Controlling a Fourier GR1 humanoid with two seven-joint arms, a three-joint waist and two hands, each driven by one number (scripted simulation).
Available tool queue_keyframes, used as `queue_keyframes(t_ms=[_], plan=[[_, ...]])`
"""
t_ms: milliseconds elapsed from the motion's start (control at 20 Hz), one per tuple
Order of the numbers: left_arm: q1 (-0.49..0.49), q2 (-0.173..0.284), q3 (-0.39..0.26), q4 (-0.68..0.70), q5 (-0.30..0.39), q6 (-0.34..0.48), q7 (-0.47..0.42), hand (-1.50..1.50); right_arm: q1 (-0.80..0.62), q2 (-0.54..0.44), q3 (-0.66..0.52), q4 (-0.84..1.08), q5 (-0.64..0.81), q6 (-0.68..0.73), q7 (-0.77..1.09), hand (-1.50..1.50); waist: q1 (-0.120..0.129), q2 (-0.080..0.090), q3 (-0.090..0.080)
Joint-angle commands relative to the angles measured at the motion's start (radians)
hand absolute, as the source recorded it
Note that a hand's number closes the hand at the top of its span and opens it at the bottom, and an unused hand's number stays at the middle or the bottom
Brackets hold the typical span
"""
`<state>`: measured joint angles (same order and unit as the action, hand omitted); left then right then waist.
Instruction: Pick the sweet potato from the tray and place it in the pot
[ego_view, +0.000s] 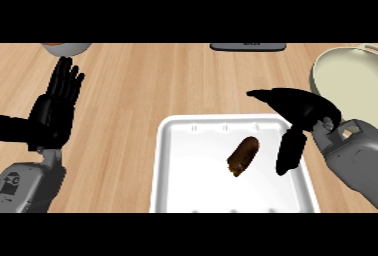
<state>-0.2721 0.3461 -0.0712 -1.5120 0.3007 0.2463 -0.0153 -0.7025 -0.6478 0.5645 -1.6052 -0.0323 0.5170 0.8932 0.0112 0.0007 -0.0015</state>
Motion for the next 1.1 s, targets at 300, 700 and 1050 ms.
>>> queue_keyframes(t_ms=[300, 700, 1050], plan=[[0.019, 0.004, 0.052, -0.019, 0.006, -0.039, 0.017, 0.00, 0.044, 0.143, 0.031, 0.090, 0.060, 0.037, 0.144, -1.50, -0.006, -0.003, 0.001], [0.039, -0.052, 0.034, -0.075, -0.057, -0.015, 0.046, 0.00, 0.148, 0.238, 0.040, 0.160, 0.277, 0.001, -0.046, -1.50, -0.005, -0.001, 0.002], [0.001, -0.051, 0.099, 0.028, -0.050, -0.088, -0.003, 0.00, 0.203, 0.268, 0.012, 0.092, 0.372, 0.056, -0.003, -1.50, -0.014, -0.001, 0.001]])
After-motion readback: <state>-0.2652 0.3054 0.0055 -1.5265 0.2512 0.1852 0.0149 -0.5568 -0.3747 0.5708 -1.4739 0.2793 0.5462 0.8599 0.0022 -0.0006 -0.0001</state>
